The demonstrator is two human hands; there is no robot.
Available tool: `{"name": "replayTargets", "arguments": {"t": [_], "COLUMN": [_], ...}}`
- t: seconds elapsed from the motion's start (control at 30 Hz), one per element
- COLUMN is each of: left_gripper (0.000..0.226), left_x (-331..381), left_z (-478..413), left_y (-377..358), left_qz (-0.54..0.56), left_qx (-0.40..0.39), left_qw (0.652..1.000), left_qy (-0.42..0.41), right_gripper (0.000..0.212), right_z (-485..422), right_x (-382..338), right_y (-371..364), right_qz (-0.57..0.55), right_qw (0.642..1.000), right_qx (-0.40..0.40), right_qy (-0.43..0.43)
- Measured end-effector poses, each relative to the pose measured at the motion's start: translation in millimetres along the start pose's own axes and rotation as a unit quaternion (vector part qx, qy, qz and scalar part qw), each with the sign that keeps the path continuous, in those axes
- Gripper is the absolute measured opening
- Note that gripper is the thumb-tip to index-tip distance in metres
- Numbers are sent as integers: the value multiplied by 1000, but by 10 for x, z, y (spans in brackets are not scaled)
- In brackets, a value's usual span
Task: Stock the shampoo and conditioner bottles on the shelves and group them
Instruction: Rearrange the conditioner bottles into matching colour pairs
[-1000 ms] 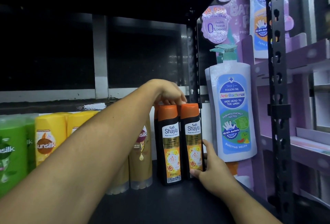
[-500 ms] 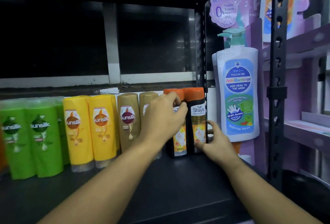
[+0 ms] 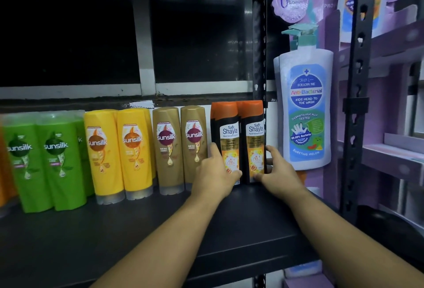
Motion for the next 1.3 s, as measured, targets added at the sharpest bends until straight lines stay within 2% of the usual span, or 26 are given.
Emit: {"name": "replayTargets", "arguments": {"t": [0.1, 0.4, 0.7, 1.3], "left_gripper": [83, 78, 84, 78], "left_x": [-25, -49, -72, -52], "left_z": [-2, -11, -16, -19], "left_y": [-55, -106, -102, -81], "left_qz": [-28, -42, -62, -52], "left_qx": [-19, -5, -1, -5], "left_qw": [999, 999, 998, 998], "left_qy": [10, 8, 20, 23], "right_gripper": [81, 81, 83, 85], "right_z": [-14, -8, -7, -37], "right_x": [3, 4, -3, 2], "right_y": [-9, -13, -29, -70], "right_qz": [0, 2, 8, 24], "right_qw": [1000, 1000, 1000, 1000], "right_qx": [3, 3, -5, -11], "right_qy": [4, 13, 15, 13]}}
Point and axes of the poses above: each hand's wrist, its own z-axis away from the middle knuckle, its own y-axis out of the back of the hand, x = y × z, the point moved 3 cm from there along -z, towards the middle knuckle, and after that the axes turned 4 degrees about -z, right-handed, at the moved point
